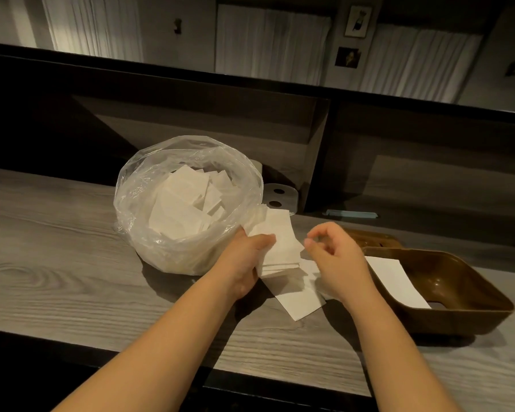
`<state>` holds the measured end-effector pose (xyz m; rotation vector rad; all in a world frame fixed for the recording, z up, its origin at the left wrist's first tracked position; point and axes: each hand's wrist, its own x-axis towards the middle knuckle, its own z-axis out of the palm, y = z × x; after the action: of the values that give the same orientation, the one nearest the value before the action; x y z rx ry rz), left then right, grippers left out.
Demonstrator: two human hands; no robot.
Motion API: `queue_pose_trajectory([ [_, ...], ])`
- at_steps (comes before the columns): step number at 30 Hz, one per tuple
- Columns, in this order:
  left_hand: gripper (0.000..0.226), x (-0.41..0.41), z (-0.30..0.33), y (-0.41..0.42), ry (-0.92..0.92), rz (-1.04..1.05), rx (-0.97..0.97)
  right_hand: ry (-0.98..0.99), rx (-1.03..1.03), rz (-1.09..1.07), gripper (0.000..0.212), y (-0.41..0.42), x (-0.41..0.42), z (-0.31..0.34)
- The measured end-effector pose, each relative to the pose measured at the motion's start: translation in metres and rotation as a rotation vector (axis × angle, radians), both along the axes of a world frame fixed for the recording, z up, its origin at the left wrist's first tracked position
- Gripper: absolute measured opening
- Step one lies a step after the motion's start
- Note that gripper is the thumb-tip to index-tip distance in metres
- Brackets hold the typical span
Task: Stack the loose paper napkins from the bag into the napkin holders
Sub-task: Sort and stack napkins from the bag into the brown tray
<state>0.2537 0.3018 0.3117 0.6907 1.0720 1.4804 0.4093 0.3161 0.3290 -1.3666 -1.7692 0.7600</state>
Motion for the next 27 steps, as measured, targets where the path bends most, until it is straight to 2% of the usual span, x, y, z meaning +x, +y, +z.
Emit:
queue_pose_trajectory([
  [2,0.032,-0.001,0.001,0.000,0.072,0.084,-0.026,-0.165,0.030,-0.085,0.013,0.005,0.002,-0.002],
  [5,0.034,-0.002,0.001,-0.002,0.432,0.151,0.014,-0.487,-0.090,0.017,0.024,0.006,-0.004,-0.009],
  [7,0.028,-0.001,0.002,-0.007,0.618,0.169,0.111,-0.601,-0.143,0.071,0.033,0.004,-0.009,-0.011],
  [9,0.021,0.000,0.003,-0.010,0.701,0.180,0.157,-0.723,-0.154,0.082,0.041,0.005,-0.010,-0.012],
  [11,0.028,0.000,0.002,-0.009,0.739,0.192,0.159,-0.842,-0.141,0.057,0.050,0.005,-0.009,-0.009],
  [13,0.022,-0.001,0.000,-0.007,0.744,0.187,0.147,-0.826,-0.178,0.045,0.048,0.004,-0.008,-0.006],
  [16,0.031,-0.001,0.000,-0.005,0.758,0.181,0.116,-0.742,-0.250,0.082,0.036,0.003,-0.005,-0.002],
  [20,0.013,-0.003,-0.003,-0.003,0.801,0.202,0.107,-0.704,-0.231,0.110,0.037,0.001,-0.004,0.002],
  [22,0.012,-0.003,-0.003,-0.003,0.835,0.207,0.107,-0.656,-0.215,0.127,0.040,-0.001,-0.004,0.004],
  [25,0.034,-0.003,-0.004,-0.004,0.896,0.206,0.119,-0.583,-0.232,0.134,0.044,-0.001,-0.004,0.005],
  [27,0.041,-0.003,-0.003,-0.004,0.900,0.210,0.119,-0.586,-0.254,0.160,0.045,-0.001,-0.004,0.007],
])
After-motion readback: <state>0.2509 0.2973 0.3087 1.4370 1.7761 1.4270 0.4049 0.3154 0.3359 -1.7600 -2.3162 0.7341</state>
